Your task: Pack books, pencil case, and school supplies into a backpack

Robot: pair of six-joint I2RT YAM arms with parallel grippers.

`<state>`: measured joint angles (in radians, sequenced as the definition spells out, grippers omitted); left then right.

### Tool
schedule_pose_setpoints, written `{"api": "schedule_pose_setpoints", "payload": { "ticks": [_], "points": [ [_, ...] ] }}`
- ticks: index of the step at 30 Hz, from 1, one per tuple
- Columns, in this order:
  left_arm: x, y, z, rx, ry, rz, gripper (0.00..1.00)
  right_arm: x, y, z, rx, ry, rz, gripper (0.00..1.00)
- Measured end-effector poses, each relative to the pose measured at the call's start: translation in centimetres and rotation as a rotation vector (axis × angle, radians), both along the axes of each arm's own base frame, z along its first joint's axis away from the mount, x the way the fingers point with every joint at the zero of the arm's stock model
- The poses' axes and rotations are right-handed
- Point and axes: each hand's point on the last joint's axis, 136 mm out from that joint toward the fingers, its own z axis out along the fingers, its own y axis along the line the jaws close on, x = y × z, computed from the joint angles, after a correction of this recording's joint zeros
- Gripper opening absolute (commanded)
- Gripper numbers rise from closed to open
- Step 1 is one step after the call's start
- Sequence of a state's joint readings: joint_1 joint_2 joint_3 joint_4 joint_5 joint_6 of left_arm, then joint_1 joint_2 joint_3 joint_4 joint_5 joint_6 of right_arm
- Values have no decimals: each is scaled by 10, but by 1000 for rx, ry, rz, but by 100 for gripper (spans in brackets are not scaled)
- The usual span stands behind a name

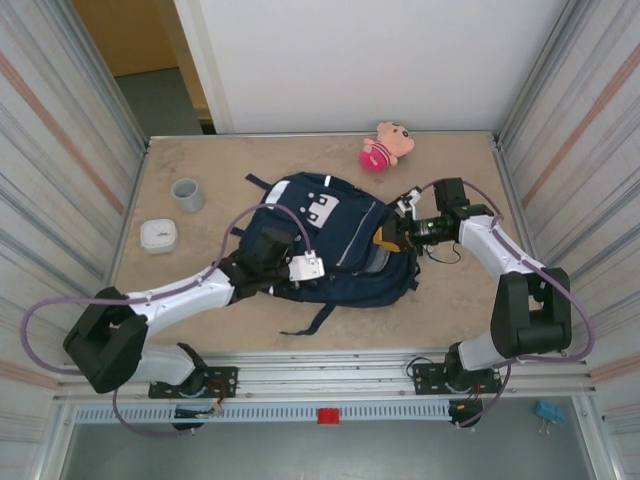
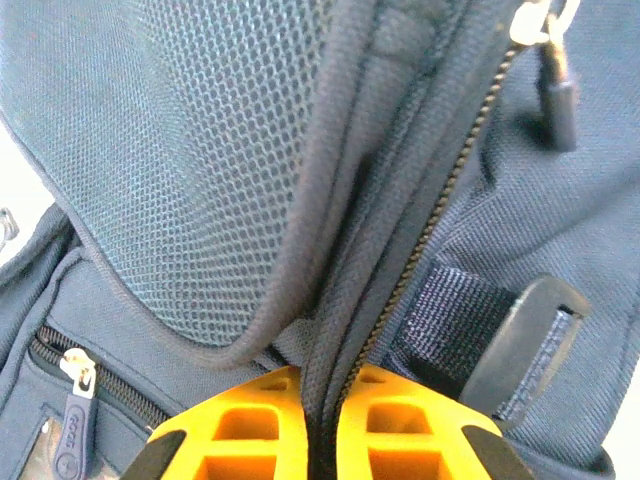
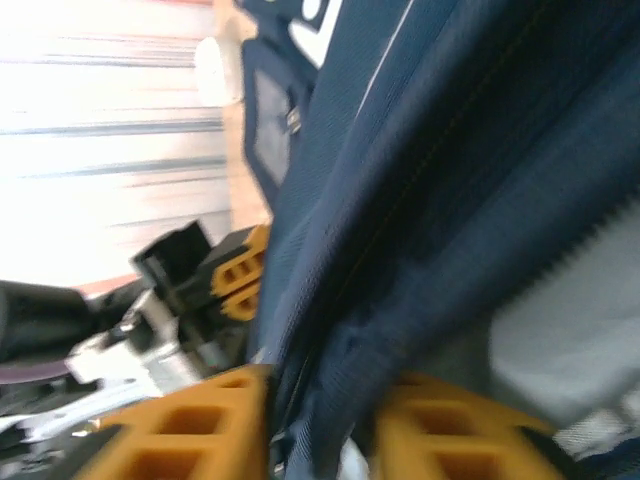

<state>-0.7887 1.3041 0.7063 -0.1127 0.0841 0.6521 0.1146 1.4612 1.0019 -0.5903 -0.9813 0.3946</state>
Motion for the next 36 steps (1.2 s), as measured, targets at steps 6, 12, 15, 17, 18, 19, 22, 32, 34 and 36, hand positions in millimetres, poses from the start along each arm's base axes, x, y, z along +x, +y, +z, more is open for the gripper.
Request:
{"api": "schedule_pose_setpoints", "payload": {
  "ticks": [6,12,15,17,18,19,22,32,34,36],
  "points": [
    [-17,0,-2,-67,167,92,0,-9,-24,23,-220,-168,-102,51],
    [-25,-1,0,-115,258,143,0,-63,-8,79,-278,-400,-89,45],
    [-26,0,2,-136,295,164,0,-96,13,72,-260,-404,-23,44],
    [-25,-1,5,-151,311,172,0,-115,29,52,-275,-379,32,46],
    [-26,-2,6,-155,316,175,0,-121,35,42,-292,-368,48,46],
    [-25,-2,7,-160,321,179,0,-126,41,32,-310,-357,65,46],
    [-25,-3,9,-173,332,185,0,-131,56,7,-378,-355,80,47],
    [-27,-10,20,-206,370,179,0,-98,92,-36,-583,-441,13,51],
    [-27,-10,21,-208,372,181,0,-90,93,-38,-600,-457,-12,50],
    [-27,-10,22,-211,375,180,0,-85,93,-37,-616,-474,-36,47]
  ]
}}
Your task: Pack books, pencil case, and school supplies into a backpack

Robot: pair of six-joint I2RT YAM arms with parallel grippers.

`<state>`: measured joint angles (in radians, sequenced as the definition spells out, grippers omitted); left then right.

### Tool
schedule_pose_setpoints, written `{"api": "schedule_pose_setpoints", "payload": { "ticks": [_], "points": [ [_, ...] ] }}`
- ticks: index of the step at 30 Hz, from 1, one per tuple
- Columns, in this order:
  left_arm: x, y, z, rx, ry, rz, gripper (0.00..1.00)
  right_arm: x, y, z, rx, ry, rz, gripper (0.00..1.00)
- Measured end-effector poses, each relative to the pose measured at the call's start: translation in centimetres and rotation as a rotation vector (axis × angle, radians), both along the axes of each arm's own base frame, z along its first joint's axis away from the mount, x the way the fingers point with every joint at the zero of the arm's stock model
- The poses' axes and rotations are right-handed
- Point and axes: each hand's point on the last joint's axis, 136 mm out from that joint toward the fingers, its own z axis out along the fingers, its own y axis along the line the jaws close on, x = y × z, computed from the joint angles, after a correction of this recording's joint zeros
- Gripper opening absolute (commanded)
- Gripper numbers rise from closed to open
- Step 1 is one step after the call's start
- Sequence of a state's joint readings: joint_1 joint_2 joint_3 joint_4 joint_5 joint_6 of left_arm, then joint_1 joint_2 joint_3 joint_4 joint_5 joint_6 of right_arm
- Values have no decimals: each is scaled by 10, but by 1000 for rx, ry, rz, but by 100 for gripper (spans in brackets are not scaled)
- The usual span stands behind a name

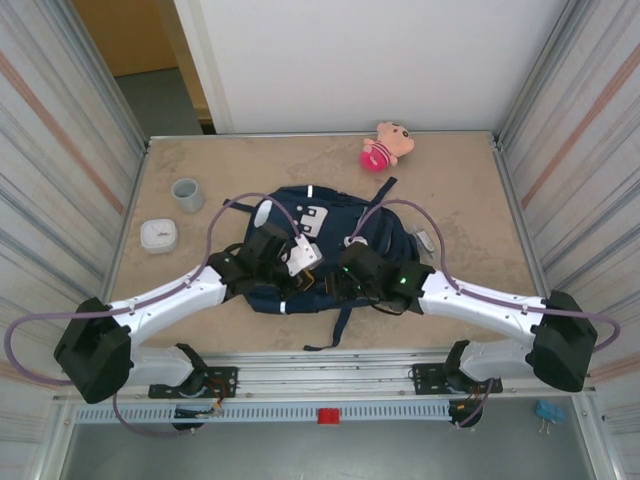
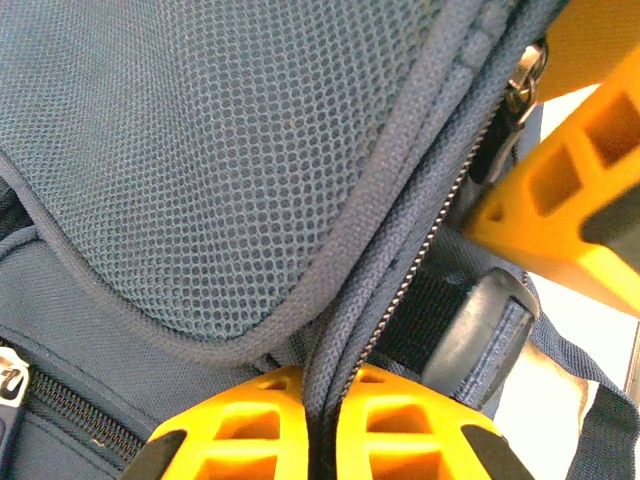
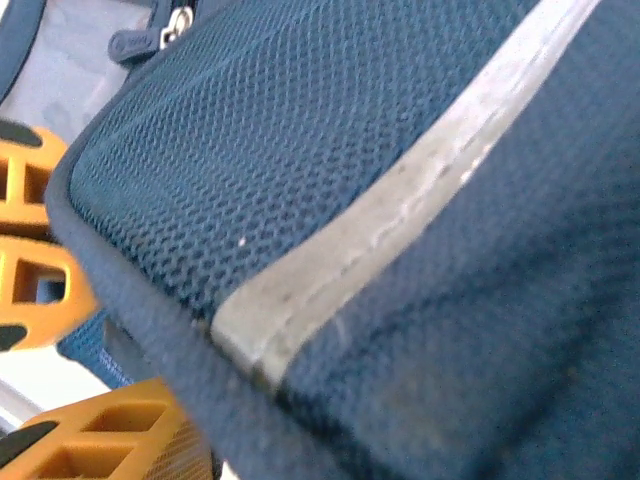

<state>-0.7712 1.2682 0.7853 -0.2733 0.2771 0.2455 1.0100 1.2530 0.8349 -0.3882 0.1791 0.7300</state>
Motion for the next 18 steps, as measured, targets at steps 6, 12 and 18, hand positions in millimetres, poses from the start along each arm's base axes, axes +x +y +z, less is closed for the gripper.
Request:
{"api": "schedule_pose_setpoints", "payload": {
  "ticks": [6,12,18],
  "points": [
    [2,-2,4,-14,-4,5,0,13,-9,9,-28,-82,-59,16],
    [6,-1,10,-22,-28,18,0,17,-28,32,11,-117,-92,0],
    [8,6,11,2,-47,44,0,24,-63,37,21,-78,-123,0]
  ]
}}
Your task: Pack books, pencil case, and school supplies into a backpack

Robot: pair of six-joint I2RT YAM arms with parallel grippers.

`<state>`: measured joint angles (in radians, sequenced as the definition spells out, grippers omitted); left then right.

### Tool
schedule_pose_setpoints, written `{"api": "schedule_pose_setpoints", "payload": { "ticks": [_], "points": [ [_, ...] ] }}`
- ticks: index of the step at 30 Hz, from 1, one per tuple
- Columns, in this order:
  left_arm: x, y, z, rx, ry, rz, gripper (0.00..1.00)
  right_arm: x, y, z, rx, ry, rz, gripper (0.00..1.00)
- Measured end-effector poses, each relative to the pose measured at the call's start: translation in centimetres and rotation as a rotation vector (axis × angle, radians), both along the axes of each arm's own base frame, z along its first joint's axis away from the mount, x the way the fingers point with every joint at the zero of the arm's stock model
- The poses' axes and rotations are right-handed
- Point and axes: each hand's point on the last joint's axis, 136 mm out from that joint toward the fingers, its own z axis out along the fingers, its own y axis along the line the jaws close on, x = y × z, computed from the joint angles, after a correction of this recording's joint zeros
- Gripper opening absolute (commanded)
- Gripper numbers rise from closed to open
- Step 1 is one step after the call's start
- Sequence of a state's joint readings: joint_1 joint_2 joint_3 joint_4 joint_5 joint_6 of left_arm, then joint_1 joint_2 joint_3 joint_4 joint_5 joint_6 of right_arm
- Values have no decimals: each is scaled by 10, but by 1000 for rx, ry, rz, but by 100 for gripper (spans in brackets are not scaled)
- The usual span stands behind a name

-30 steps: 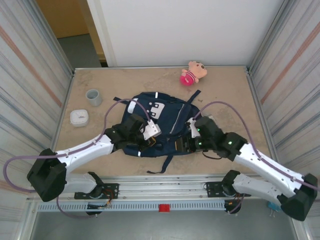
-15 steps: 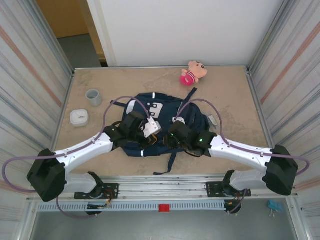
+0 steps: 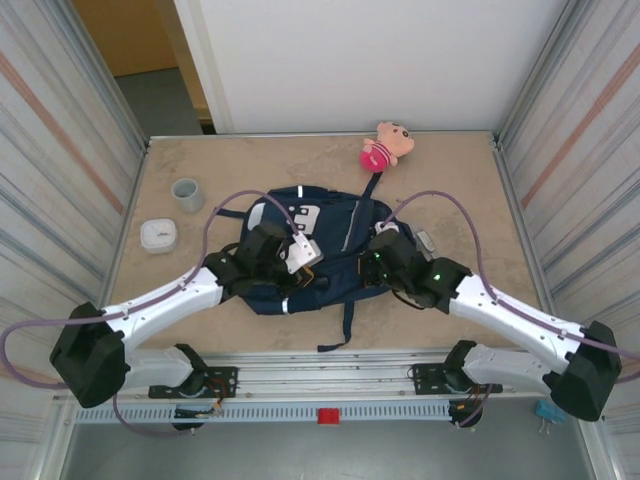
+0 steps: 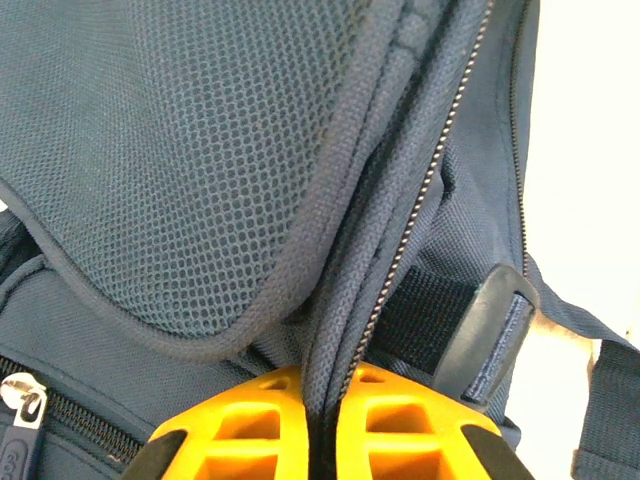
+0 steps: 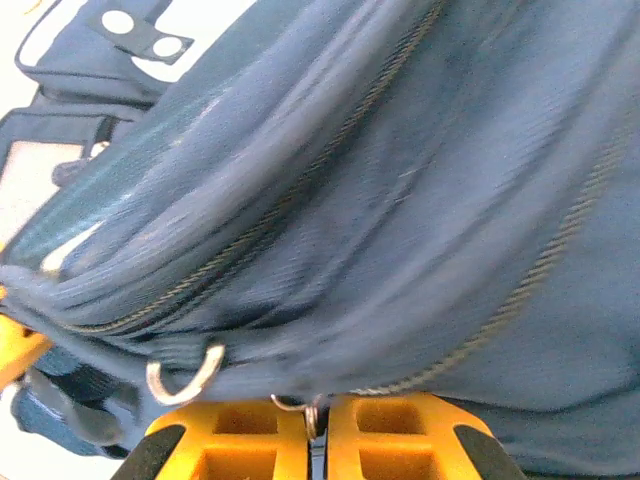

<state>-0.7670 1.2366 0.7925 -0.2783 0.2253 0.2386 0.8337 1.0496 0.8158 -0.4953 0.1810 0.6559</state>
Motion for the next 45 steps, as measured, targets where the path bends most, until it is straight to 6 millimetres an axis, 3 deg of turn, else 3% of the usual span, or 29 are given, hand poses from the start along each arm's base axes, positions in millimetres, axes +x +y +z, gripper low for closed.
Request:
{"api": "schedule_pose_setpoints", "payload": {
  "ticks": [5,8,10,12,15,17,20,22,27,30,38,42,45],
  "points": [
    [1,6,2,21,-24,8,0,6,-25,-5,13,71,12,0],
    [2,9,6,27,-51,7,0,5,-26,-6,53,111,78,0],
    [0,13,6,35,-57,8,12,0,-23,-6,79,133,135,0],
    [-3,18,3,41,-44,19,36,-7,-17,-9,95,165,197,0],
    [-6,29,6,19,2,103,55,-19,-13,-20,92,232,248,0],
    [-3,38,15,-27,19,207,61,-27,-8,-24,84,258,280,0],
    [0,56,24,-107,52,400,62,-43,6,-25,73,269,349,0],
    [-1,73,19,-141,82,527,62,-55,16,-24,73,278,392,0],
    [-3,125,-31,-150,236,854,60,-74,37,-23,101,291,444,0],
    [-1,144,-55,-163,327,994,60,-80,47,-24,118,298,456,0],
    [37,149,-80,-181,380,1115,62,-103,87,-46,101,342,540,0],
    [74,151,-69,-239,370,1151,62,-107,106,-52,101,359,562,0],
    [97,152,-49,-308,360,1161,63,-100,124,-47,119,359,557,0]
  ]
}}
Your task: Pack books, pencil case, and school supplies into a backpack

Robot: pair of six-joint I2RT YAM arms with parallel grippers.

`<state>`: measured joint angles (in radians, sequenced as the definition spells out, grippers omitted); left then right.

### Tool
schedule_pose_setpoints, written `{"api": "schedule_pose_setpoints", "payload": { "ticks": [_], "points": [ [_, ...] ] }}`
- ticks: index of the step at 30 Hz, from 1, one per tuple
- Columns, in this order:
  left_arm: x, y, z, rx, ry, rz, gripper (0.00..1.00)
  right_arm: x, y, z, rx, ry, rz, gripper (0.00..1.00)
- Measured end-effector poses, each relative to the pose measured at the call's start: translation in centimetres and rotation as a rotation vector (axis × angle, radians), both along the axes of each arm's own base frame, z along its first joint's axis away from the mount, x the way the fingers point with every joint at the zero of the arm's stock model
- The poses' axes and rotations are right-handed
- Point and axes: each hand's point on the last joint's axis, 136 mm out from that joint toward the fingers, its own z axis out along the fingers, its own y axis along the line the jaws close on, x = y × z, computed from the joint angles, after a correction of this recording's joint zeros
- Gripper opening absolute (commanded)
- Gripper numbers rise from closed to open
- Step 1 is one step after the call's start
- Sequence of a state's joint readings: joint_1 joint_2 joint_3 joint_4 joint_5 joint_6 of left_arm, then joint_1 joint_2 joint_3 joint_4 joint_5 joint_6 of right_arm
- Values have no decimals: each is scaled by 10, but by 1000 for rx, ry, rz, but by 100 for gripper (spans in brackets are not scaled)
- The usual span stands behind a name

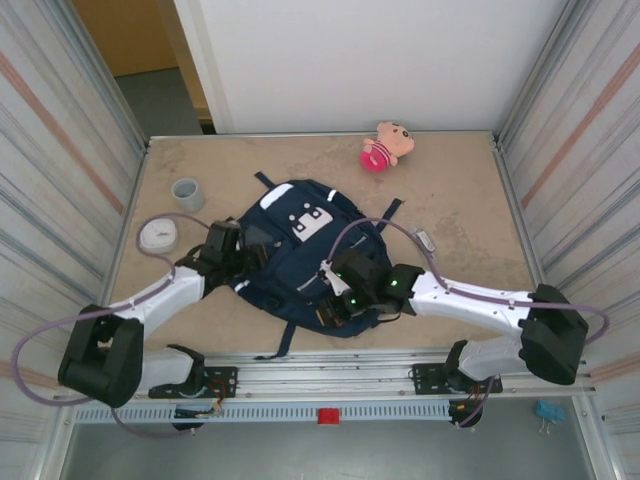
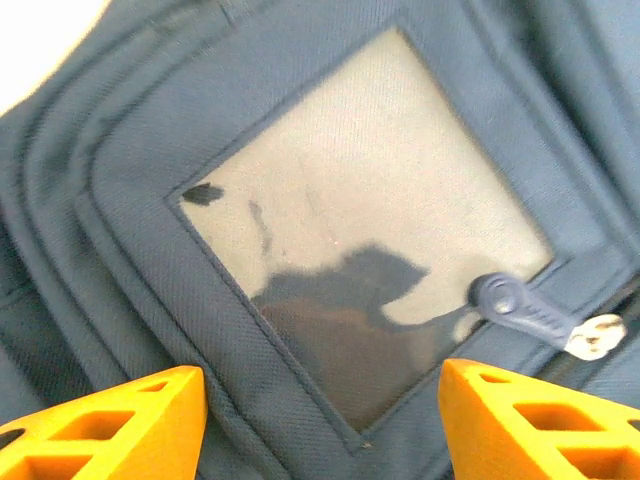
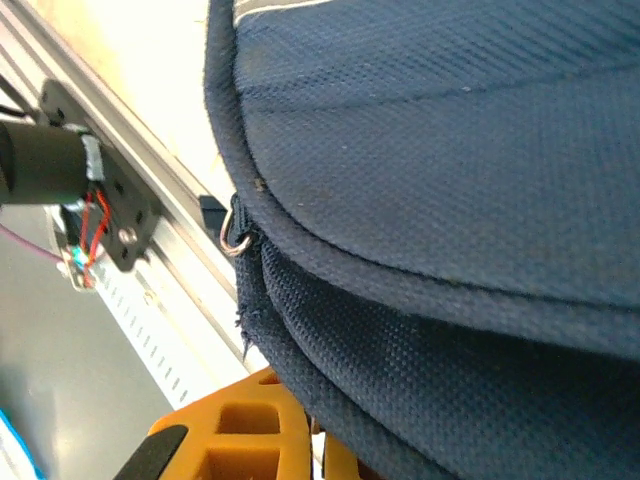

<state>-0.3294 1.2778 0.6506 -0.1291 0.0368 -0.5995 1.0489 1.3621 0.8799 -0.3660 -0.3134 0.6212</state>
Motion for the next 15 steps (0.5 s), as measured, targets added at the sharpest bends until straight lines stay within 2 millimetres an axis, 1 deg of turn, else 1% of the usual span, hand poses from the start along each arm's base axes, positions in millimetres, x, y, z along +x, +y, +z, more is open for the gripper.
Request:
{"api": "schedule_pose_setpoints", "payload": {
  "ticks": [2,4,6,7,9,10,12,14,15],
  "points": [
    [5,-5,19,-40,-38,-9,64,7,11,5,13,-5,-7,0],
    [-3,-10,37,-91,-66,-15,64,12,20,9,33,-10,-13,0],
    [-18,-14,57,-157,-112,-14,63,15,27,11,46,-9,-18,0],
    [-31,-17,66,-192,-135,-15,62,16,30,11,47,-6,-17,0],
    [-55,-21,75,-258,-148,-19,60,18,35,11,50,-1,-13,0],
    [-68,-24,75,-291,-140,-20,59,18,37,11,52,4,-9,0],
    [-86,-26,68,-348,-111,-7,56,18,40,11,56,9,-3,0],
    [-99,-29,54,-395,-67,14,54,18,43,11,59,13,0,0],
    [-105,-31,43,-410,-31,25,53,18,43,11,60,14,1,0]
  ]
}}
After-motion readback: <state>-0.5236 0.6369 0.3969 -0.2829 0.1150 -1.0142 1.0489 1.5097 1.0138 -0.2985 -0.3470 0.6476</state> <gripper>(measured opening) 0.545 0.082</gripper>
